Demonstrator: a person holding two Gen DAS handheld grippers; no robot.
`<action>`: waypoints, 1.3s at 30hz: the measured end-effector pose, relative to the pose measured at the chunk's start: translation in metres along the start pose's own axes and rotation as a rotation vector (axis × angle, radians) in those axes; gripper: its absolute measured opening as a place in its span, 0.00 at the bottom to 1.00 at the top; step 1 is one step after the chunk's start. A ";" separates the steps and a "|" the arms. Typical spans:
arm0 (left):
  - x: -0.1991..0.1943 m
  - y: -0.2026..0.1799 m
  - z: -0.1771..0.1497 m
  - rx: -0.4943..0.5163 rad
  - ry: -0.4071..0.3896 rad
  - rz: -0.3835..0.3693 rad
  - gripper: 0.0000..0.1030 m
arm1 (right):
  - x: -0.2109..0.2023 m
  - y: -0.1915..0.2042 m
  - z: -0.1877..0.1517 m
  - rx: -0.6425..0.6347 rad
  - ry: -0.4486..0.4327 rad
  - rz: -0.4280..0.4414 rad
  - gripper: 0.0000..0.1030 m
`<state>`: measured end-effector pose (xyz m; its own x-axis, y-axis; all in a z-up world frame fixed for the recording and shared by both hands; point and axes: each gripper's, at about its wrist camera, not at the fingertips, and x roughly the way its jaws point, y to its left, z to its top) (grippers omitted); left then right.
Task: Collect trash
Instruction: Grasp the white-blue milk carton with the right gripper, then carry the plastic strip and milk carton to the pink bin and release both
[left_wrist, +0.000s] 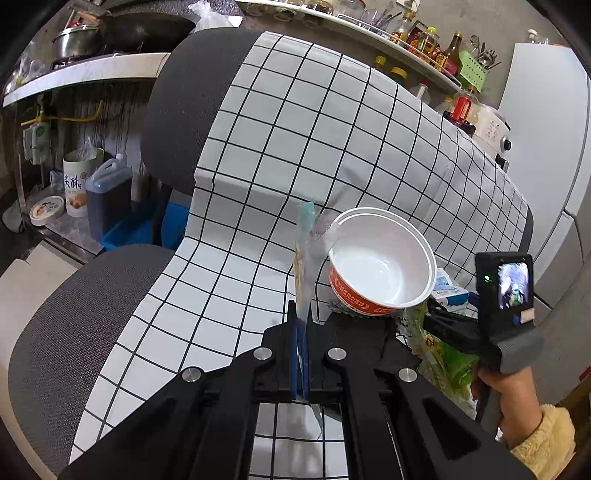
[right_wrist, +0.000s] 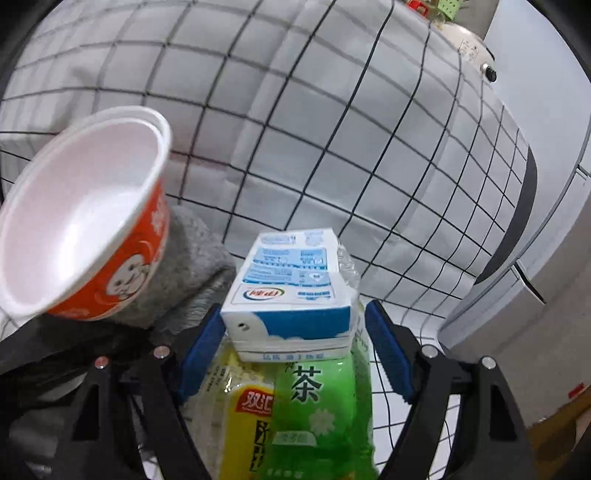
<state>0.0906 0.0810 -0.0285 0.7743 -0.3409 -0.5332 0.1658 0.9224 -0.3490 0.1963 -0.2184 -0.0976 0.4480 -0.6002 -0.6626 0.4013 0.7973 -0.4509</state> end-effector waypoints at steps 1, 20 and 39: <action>0.000 0.000 -0.001 -0.002 0.001 0.001 0.02 | 0.003 0.001 0.001 -0.005 0.017 -0.012 0.74; -0.068 -0.082 -0.030 0.111 -0.011 -0.268 0.02 | -0.170 -0.107 -0.092 0.264 -0.334 0.193 0.67; -0.083 -0.270 -0.175 0.495 0.165 -0.549 0.02 | -0.257 -0.205 -0.288 0.429 -0.279 -0.021 0.67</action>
<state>-0.1249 -0.1720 -0.0249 0.4063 -0.7616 -0.5048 0.7863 0.5728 -0.2313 -0.2318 -0.2091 -0.0070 0.6093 -0.6565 -0.4448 0.6778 0.7223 -0.1375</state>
